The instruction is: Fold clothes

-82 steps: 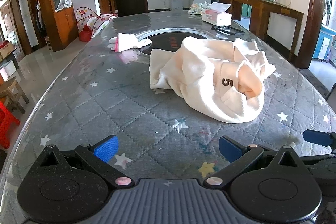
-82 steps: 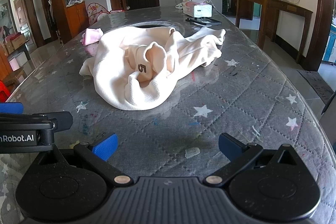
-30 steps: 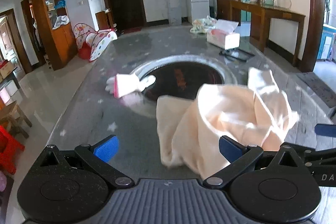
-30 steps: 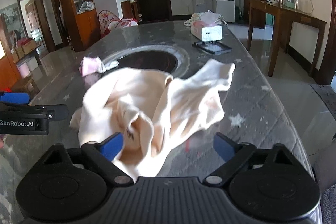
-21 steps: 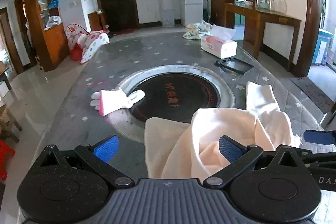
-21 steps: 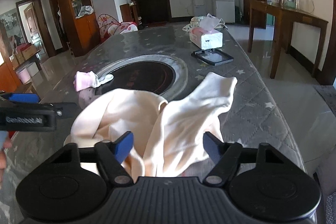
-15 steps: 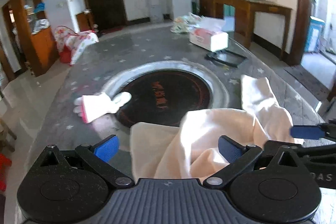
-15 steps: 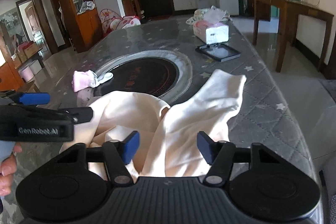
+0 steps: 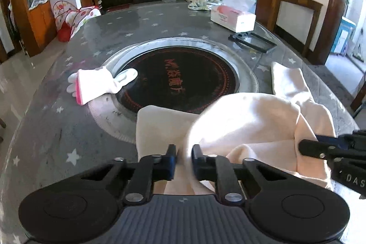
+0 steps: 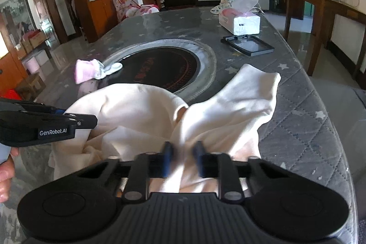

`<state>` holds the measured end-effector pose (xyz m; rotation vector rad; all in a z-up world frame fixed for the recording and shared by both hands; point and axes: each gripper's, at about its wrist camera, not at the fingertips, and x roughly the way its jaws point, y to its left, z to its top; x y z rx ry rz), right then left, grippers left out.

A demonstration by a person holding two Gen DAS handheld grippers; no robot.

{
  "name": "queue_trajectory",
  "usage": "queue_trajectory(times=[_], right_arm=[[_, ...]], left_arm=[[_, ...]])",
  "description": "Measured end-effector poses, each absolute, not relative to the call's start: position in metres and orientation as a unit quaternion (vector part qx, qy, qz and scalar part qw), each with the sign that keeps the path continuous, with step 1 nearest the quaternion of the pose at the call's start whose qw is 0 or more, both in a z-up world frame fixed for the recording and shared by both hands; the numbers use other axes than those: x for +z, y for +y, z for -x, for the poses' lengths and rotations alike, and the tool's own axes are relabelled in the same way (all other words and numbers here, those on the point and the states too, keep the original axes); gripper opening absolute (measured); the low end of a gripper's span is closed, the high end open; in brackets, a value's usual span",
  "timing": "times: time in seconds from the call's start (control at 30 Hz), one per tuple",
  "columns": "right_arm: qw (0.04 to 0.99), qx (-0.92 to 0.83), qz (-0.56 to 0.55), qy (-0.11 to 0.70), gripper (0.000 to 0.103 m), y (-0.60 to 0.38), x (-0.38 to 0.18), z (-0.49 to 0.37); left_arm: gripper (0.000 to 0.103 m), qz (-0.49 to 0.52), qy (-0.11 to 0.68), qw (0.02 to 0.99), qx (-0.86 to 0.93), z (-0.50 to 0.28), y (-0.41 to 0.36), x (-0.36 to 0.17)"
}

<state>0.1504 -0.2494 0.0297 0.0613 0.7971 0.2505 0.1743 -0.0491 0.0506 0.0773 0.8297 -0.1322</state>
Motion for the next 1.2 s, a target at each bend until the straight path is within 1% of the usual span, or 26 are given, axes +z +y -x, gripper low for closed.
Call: queue_trajectory(times=[0.07,0.17,0.53,0.6,0.63,0.67,0.73,0.9,0.93,0.97,1.0,1.07,1.2], right_arm=[[0.916,0.122,-0.023,0.381,0.003,-0.250,0.032,-0.145],[0.921,0.119,-0.019,0.370,0.003,-0.252,0.039,-0.134],[0.933,0.113,0.008,0.341,0.001,-0.263,0.064,-0.089],[0.929,0.136,-0.001,0.345,0.006,-0.262,0.065,-0.087],[0.927,0.145,-0.002,0.345,0.011,-0.259,0.066,-0.084],[0.926,0.157,0.004,0.345,0.022,-0.254,0.066,-0.081],[0.924,0.172,0.020,0.342,0.040,-0.244,0.064,-0.077],[0.914,0.184,0.048,0.357,0.037,-0.223,0.044,-0.079],[0.913,0.185,0.053,0.359,0.030,-0.221,0.040,-0.079],[0.912,0.186,0.059,0.361,0.014,-0.220,0.036,-0.079],[0.911,0.187,0.065,0.361,0.009,-0.219,0.034,-0.078],[0.912,0.189,0.068,0.357,0.002,-0.221,0.034,-0.073],[0.917,0.202,0.059,0.340,0.002,-0.226,0.046,-0.057]], left_arm=[[0.011,-0.033,0.396,0.916,-0.061,-0.167,-0.044,0.056],[0.008,-0.027,0.386,0.921,-0.057,-0.157,-0.037,0.063],[0.005,-0.013,0.363,0.930,-0.048,-0.101,-0.003,0.086],[0.005,-0.012,0.360,0.932,-0.047,-0.089,0.002,0.087],[0.005,-0.010,0.359,0.932,-0.048,-0.084,0.004,0.086],[0.005,-0.009,0.359,0.932,-0.048,-0.079,0.006,0.086],[0.005,-0.006,0.363,0.931,-0.047,-0.072,0.009,0.083],[0.005,0.001,0.374,0.927,-0.038,-0.068,0.016,0.074],[0.005,0.004,0.376,0.926,-0.037,-0.068,0.017,0.072],[0.005,0.007,0.378,0.925,-0.036,-0.068,0.019,0.072],[0.005,0.010,0.378,0.925,-0.037,-0.067,0.020,0.072],[0.005,0.013,0.374,0.926,-0.041,-0.064,0.022,0.074],[0.005,0.025,0.363,0.930,-0.047,-0.054,0.026,0.081]])
